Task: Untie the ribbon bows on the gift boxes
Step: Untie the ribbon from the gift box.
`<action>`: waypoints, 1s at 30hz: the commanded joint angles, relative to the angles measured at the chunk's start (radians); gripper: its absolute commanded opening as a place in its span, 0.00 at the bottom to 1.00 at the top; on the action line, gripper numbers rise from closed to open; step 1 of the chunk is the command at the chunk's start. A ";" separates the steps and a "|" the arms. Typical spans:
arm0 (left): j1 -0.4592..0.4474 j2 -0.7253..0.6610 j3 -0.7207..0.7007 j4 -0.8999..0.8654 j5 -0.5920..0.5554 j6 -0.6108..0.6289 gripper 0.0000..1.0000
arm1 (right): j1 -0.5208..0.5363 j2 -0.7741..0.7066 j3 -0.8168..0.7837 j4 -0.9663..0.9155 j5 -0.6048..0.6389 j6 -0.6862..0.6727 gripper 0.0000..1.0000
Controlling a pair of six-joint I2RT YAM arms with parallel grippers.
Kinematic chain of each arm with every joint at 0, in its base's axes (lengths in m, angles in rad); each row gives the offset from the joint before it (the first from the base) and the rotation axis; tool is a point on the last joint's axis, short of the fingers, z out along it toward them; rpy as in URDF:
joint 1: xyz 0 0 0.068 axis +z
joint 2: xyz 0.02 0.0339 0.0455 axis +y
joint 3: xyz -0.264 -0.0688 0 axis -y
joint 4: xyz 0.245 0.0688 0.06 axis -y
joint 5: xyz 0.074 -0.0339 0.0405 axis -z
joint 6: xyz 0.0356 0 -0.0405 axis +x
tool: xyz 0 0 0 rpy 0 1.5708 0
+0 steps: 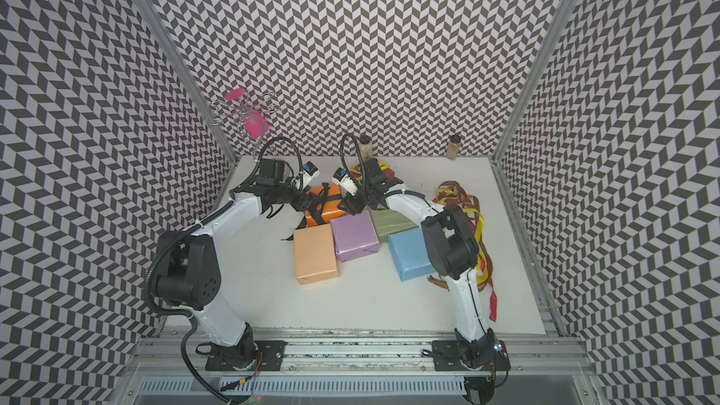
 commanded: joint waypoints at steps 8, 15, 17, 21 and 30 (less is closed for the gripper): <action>-0.040 0.044 -0.015 -0.013 -0.140 -0.067 0.52 | 0.006 -0.030 -0.021 0.021 -0.014 0.012 0.63; -0.040 0.074 -0.009 -0.009 -0.180 -0.103 0.42 | 0.006 -0.029 -0.025 0.022 -0.014 0.012 0.63; -0.040 0.088 0.004 -0.020 -0.168 -0.110 0.38 | 0.006 -0.030 -0.025 0.021 -0.014 0.012 0.63; -0.040 0.107 0.028 -0.052 -0.125 -0.119 0.26 | 0.006 -0.031 -0.027 0.021 -0.012 0.012 0.63; -0.036 0.124 0.070 -0.095 -0.084 -0.131 0.00 | 0.006 -0.037 -0.039 0.024 -0.013 0.013 0.63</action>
